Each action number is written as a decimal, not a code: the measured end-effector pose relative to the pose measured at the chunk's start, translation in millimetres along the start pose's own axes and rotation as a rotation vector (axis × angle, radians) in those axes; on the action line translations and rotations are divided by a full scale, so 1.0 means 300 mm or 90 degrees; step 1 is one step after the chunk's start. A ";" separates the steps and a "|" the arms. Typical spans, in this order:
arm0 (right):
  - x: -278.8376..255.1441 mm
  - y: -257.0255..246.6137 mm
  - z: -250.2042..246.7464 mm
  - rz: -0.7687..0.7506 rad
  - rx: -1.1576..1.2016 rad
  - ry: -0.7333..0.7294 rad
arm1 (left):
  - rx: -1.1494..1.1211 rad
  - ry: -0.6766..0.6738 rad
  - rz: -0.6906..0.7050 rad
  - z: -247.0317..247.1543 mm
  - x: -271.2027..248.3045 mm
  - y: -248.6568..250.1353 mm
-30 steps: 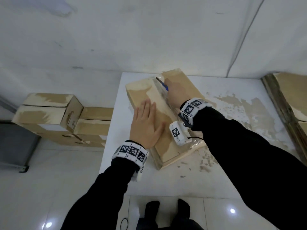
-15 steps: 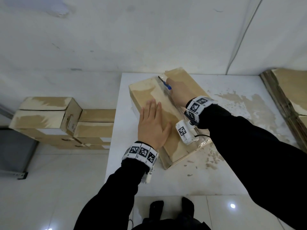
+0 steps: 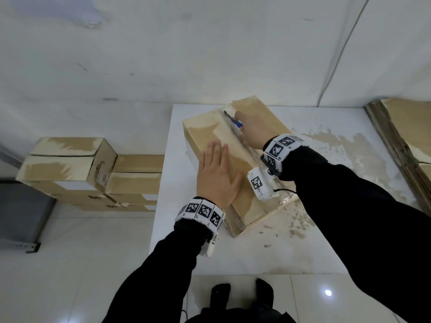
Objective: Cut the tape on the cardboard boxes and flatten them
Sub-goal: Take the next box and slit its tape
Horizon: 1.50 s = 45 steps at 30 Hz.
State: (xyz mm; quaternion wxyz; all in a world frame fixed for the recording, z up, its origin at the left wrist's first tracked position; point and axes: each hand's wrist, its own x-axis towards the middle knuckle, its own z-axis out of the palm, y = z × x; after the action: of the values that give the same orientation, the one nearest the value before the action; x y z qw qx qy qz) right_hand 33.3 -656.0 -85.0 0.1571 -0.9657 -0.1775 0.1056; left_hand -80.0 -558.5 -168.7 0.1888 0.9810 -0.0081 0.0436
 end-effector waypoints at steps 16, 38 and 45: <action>-0.008 -0.047 -0.037 -0.016 -0.110 -0.045 | -0.024 -0.010 -0.017 -0.005 -0.001 0.006; -0.461 0.153 0.018 0.049 -0.080 -0.044 | 0.011 -0.029 -0.013 -0.012 0.012 0.027; -0.720 0.269 0.087 0.115 -0.041 0.000 | 0.060 -0.037 -0.015 -0.010 0.020 0.032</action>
State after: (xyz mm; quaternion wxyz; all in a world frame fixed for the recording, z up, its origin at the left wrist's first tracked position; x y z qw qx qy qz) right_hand -146.0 -801.9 -104.7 0.1161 -0.9823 -0.0932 0.1139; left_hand -74.5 -566.3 -161.8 0.1428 0.9897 0.0003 0.0134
